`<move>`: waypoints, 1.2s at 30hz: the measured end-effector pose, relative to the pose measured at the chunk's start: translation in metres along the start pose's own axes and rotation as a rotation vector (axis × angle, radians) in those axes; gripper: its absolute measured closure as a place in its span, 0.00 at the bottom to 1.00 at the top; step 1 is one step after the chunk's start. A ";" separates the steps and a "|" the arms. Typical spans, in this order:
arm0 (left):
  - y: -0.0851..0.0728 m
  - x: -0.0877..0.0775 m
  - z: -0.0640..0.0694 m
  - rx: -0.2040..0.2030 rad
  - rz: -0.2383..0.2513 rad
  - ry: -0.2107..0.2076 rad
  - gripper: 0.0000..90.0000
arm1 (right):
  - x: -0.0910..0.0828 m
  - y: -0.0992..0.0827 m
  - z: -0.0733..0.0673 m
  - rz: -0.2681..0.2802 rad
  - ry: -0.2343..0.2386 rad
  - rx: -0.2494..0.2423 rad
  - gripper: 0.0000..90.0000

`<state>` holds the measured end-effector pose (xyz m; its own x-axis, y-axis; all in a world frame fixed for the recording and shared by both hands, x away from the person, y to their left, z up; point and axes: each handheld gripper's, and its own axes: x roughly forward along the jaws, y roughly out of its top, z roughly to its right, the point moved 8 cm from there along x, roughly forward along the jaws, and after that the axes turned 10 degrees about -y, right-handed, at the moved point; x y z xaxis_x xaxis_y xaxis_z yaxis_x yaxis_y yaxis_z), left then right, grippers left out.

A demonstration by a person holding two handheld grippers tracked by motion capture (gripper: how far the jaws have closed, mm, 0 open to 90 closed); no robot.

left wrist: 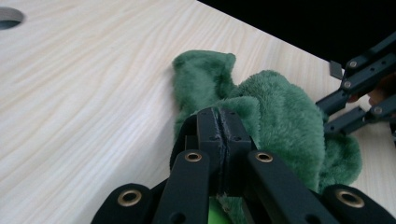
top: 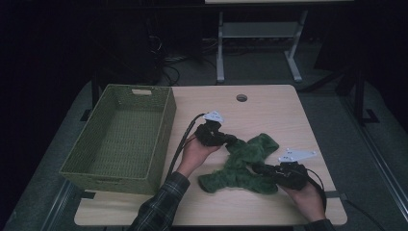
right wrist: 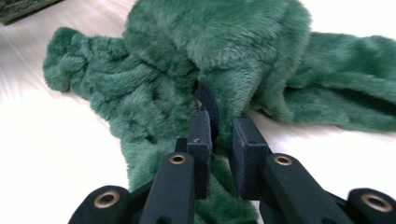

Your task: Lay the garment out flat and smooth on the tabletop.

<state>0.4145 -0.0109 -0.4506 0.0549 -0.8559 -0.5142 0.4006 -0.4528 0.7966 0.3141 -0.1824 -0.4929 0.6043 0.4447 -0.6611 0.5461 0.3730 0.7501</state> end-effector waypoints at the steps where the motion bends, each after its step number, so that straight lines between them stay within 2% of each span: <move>1: -0.001 -0.005 0.000 -0.005 0.006 0.003 0.99 | -0.001 0.001 0.002 0.005 -0.006 -0.002 0.88; 8: -0.006 -0.037 0.002 -0.012 0.060 0.057 0.99 | -0.006 0.028 0.018 0.059 -0.072 -0.029 0.88; 12: -0.019 -0.056 0.000 -0.047 0.080 0.099 0.99 | -0.001 0.042 0.024 0.070 -0.098 -0.049 0.88; 15: -0.030 -0.061 0.000 -0.076 0.077 0.128 0.99 | 0.012 0.050 0.026 0.063 -0.097 -0.066 0.89; 21: -0.056 -0.057 -0.004 -0.137 0.035 0.166 0.99 | 0.042 0.049 0.026 0.003 -0.083 -0.074 0.89; 24: -0.069 -0.049 -0.007 -0.170 0.011 0.161 0.99 | 0.056 0.043 0.029 -0.041 -0.065 -0.055 0.89; 28: -0.084 -0.039 -0.011 -0.191 -0.031 0.161 0.99 | 0.068 0.035 0.032 -0.083 -0.052 -0.044 0.89; 33: -0.094 -0.028 -0.014 -0.203 -0.066 0.158 0.98 | 0.073 0.030 0.030 -0.111 -0.048 -0.045 0.87; 36: -0.088 -0.033 -0.013 -0.203 -0.048 0.169 0.90 | 0.072 0.030 0.029 -0.113 -0.047 -0.055 0.76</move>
<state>0.3896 0.0600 -0.5077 0.1764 -0.7733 -0.6090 0.5806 -0.4178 0.6988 0.3910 -0.1629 -0.5185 0.5683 0.3588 -0.7405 0.5803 0.4633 0.6698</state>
